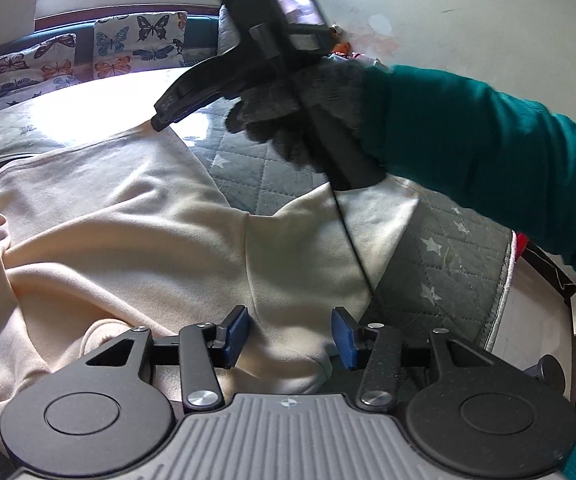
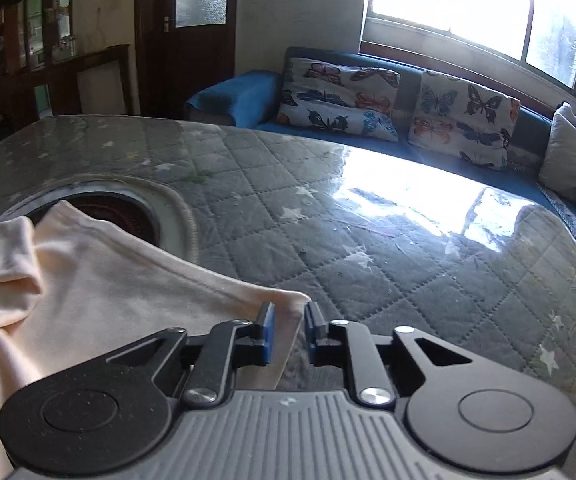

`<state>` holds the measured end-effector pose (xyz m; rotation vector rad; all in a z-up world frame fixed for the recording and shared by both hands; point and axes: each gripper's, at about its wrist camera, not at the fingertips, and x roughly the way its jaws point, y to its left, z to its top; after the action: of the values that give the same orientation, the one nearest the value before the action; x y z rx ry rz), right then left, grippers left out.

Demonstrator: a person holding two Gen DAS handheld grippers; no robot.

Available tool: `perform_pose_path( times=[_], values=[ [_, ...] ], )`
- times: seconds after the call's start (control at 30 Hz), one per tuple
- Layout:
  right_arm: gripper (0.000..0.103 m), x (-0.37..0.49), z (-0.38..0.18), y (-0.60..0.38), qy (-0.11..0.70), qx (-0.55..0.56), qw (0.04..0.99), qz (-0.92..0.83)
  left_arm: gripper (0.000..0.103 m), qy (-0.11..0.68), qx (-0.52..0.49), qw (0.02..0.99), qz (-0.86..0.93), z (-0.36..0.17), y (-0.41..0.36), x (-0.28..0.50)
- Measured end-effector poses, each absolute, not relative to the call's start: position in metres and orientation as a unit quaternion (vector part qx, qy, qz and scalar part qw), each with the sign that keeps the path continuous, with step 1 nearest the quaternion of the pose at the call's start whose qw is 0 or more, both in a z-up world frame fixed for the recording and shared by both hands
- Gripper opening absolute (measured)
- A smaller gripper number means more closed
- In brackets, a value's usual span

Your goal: Fold clothes

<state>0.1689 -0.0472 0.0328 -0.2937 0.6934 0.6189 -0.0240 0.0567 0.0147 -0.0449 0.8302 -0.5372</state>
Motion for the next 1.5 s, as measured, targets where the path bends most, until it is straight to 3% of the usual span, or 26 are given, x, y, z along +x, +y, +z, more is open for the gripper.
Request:
perform_pose_path(
  times=[0.4,0.67,1.23,1.3,1.37,1.43,1.5],
  values=[
    [0.026,0.056,0.058,-0.075,0.331,-0.135,0.837,0.415,0.052,0.371,-0.026,0.902,-0.221,0.032,0.088,-0.053],
    [0.026,-0.010,0.052,-0.089,0.348,-0.140,0.803,0.462,0.052,0.354,-0.043,0.920,-0.162,0.041,0.128,-0.072],
    [0.031,-0.044,0.033,-0.085,0.366,-0.144,0.784,0.481,0.048,0.343,-0.023,0.932,-0.113,0.032,0.142,-0.079],
    [0.031,-0.045,0.037,-0.083,0.359,-0.142,0.785,0.484,0.044,0.343,-0.009,0.931,-0.122,0.029,0.137,-0.078],
    [0.032,-0.047,0.040,-0.082,0.354,-0.139,0.786,0.488,0.032,0.345,0.003,0.930,-0.130,0.024,0.133,-0.077],
    [0.034,-0.050,0.043,-0.080,0.350,-0.140,0.784,0.494,0.012,0.351,0.008,0.927,-0.133,0.018,0.132,-0.074],
    [0.036,-0.053,0.045,-0.077,0.346,-0.143,0.782,0.498,0.008,0.351,0.012,0.928,-0.127,0.016,0.133,-0.074]
  ],
)
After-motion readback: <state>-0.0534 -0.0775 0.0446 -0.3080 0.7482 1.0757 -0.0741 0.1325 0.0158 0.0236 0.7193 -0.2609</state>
